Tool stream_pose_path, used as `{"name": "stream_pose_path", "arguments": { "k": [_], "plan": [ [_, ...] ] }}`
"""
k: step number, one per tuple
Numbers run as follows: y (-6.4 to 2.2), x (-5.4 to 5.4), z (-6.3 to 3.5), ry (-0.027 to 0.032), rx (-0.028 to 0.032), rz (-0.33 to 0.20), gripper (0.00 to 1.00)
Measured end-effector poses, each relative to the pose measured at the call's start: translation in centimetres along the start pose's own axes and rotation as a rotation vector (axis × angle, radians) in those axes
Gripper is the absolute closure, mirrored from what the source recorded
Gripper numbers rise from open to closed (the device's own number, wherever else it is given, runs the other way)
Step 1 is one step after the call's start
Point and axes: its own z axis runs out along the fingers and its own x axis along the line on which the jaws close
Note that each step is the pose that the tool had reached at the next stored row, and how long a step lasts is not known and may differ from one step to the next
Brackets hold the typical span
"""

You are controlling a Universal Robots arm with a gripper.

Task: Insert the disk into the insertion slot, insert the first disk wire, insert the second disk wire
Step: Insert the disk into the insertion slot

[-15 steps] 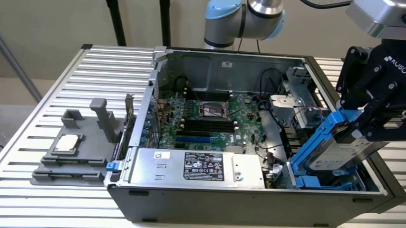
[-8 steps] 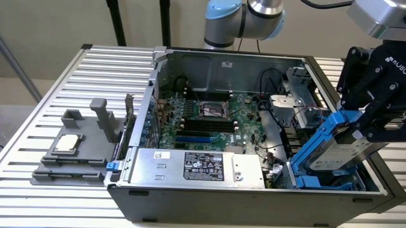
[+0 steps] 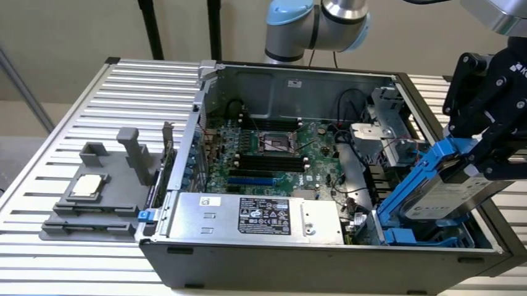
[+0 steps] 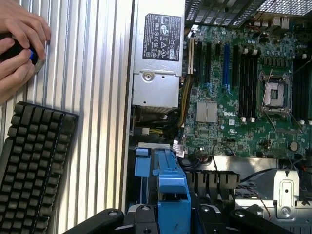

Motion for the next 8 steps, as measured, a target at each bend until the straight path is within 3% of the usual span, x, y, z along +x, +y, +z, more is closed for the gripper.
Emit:
{"name": "stream_pose_path", "arguments": {
  "k": [8],
  "plan": [
    [-0.01,0.07,0.22,0.0021,-0.0001,0.0,0.68]
  ]
}}
